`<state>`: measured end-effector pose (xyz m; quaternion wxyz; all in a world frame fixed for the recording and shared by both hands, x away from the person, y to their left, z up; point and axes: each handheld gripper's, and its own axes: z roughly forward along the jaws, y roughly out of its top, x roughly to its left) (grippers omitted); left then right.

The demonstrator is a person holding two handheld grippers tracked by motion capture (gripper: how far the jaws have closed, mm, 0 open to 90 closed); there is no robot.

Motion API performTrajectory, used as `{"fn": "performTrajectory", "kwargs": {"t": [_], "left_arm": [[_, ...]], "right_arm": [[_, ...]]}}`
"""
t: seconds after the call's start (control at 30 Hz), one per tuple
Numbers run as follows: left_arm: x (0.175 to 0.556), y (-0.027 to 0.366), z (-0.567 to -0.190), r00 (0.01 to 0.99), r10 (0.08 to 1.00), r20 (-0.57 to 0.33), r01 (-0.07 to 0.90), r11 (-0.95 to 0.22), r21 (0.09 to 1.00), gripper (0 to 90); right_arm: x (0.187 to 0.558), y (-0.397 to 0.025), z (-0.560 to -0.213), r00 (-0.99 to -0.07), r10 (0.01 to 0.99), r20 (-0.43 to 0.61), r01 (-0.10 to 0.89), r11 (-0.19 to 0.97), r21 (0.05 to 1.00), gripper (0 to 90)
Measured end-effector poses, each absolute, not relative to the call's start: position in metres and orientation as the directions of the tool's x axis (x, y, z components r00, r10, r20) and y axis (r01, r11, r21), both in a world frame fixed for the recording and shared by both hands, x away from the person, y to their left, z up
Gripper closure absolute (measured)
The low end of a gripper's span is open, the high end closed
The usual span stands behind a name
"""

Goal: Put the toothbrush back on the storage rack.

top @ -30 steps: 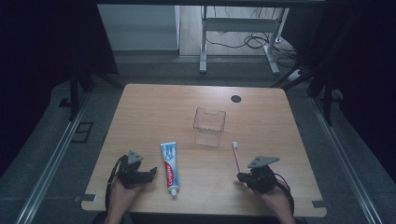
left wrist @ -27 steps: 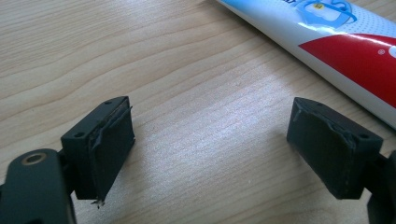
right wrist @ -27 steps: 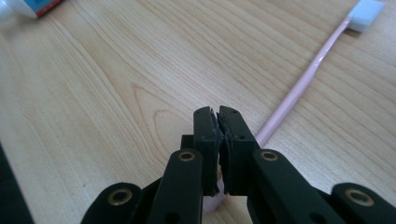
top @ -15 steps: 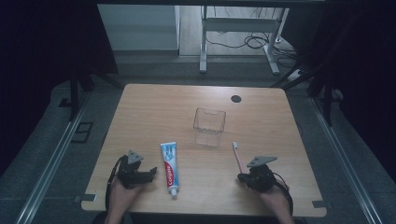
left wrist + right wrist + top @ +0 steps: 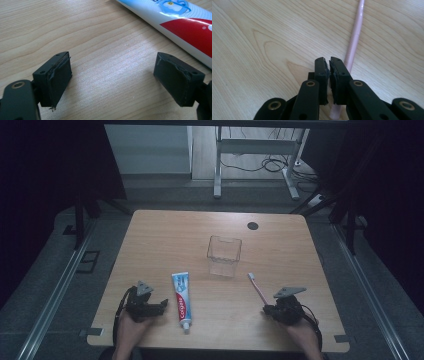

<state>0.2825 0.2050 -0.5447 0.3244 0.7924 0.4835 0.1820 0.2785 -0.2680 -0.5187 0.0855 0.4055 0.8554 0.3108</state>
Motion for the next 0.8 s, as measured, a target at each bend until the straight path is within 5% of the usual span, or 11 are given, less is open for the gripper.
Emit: {"fn": "performTrajectory", "kwargs": {"t": [0.8], "left_arm": [[0.283,0.205,-0.545,0.467,0.884,-0.025,0.648,-0.323,0.689,14.7]], "right_arm": [[0.290,-0.302,-0.493,-0.627,0.775,0.083,0.670,0.481,0.565,75.3]]}}
